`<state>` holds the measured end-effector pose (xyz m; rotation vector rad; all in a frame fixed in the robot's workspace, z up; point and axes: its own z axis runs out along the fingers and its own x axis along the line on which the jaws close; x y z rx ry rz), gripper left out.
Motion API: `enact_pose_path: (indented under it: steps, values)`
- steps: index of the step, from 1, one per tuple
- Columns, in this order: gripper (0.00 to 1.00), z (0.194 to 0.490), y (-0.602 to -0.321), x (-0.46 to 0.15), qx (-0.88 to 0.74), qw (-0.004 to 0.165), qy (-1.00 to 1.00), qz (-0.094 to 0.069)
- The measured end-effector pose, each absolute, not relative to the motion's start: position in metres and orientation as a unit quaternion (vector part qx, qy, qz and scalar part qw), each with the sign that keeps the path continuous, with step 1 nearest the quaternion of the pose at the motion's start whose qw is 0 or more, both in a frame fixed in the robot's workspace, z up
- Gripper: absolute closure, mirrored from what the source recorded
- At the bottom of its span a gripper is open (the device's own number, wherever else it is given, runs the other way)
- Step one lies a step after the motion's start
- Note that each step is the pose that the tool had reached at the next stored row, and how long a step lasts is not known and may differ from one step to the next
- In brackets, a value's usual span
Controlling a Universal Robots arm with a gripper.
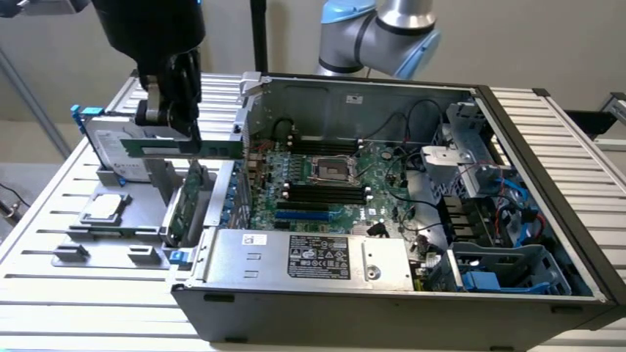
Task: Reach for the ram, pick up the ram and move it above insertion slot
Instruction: 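Pick up the ram and move it above insertion slot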
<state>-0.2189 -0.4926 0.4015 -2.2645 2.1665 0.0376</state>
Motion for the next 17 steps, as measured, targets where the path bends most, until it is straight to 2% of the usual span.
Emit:
enact_pose_path:
  steps: [17]
  values:
    - [0.87, 0.402, -0.478, -0.153, -0.723, 0.004, 0.691, 0.012]
